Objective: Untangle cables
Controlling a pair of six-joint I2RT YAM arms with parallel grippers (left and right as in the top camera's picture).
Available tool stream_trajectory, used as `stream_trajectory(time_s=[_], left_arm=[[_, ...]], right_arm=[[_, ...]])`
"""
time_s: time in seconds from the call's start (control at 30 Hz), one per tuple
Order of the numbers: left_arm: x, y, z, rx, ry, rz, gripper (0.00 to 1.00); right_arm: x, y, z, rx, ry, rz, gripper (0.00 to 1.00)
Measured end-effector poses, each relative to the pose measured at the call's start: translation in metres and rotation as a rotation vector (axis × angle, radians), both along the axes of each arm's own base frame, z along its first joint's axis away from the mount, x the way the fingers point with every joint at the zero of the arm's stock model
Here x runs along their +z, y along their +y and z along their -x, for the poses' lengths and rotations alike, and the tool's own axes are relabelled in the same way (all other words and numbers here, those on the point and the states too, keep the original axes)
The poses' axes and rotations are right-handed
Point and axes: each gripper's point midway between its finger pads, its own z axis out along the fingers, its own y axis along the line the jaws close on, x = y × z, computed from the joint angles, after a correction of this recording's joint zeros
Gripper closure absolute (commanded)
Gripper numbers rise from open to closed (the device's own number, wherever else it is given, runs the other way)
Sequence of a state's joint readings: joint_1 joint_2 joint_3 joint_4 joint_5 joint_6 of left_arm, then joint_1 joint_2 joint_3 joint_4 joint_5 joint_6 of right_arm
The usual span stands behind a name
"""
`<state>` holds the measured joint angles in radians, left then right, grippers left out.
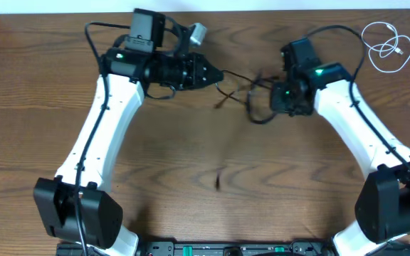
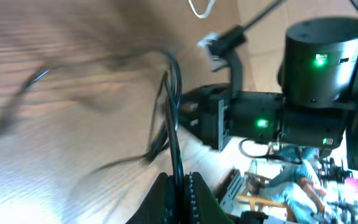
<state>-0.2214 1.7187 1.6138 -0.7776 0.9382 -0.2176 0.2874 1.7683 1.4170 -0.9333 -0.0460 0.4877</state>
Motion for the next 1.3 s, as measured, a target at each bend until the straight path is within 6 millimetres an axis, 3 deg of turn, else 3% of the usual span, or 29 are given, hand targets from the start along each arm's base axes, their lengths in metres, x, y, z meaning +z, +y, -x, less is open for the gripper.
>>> stream_trajectory(time_s=[0.13,0.43,0.5,0.57,0.6,0.73,0.87,0.93,1.0,1.07,1.13,1.17,1.23,1.3], left_arm=[[0.000,0.022,-0.012,0.057,0.003,0.003,0.92],[-0.006,0.041,-0.023,0.113,-0.017,-0.048,0.93],[-0.010,0.055,-0.030,0.159,-0.023,-0.079,0.93],[-0.011,0.075,-0.040,0.214,-0.035,-0.098,0.93],[-0.012,0.099,-0.049,0.273,-0.042,-0.114,0.93],[-0.014,0.161,-0.064,0.421,-0.049,-0.142,0.93],[-0.016,0.188,-0.063,0.481,-0.024,-0.149,0.93],[-0.017,0.186,-0.057,0.471,-0.004,-0.154,0.92],[-0.021,0.171,-0.046,0.414,0.014,-0.170,0.89],[-0.025,0.143,-0.033,0.318,0.025,-0.187,0.83],[-0.030,0.102,-0.014,0.183,0.027,-0.209,0.70],[-0.031,0.094,-0.010,0.157,0.025,-0.212,0.66],[-0.036,0.051,0.010,0.038,0.022,-0.239,0.58],[-0.046,0.032,0.022,0.000,0.038,-0.279,0.50]], right_arm=[[-0.003,-0.024,-0.001,-0.067,0.021,0.034,0.99],[-0.003,-0.012,0.005,0.022,0.039,-0.007,0.99],[-0.005,-0.014,0.009,0.024,0.054,0.002,0.99],[-0.009,-0.027,0.012,0.001,0.070,0.043,0.99],[-0.014,-0.039,0.015,-0.024,0.084,0.073,0.99],[-0.028,-0.070,0.015,-0.093,0.094,0.123,0.99],[-0.032,-0.069,0.011,-0.074,0.075,0.098,0.99],[-0.031,-0.060,0.005,-0.038,0.051,0.057,0.99],[-0.029,-0.049,0.001,-0.005,0.032,0.004,0.99],[-0.027,-0.038,-0.002,0.017,0.023,-0.053,0.99],[-0.025,-0.031,-0.002,0.027,0.020,-0.093,0.99],[-0.025,-0.029,-0.002,0.027,0.022,-0.106,0.99],[-0.024,-0.026,-0.001,0.032,0.025,-0.124,0.99],[-0.024,-0.025,-0.001,0.034,0.026,-0.132,0.99]])
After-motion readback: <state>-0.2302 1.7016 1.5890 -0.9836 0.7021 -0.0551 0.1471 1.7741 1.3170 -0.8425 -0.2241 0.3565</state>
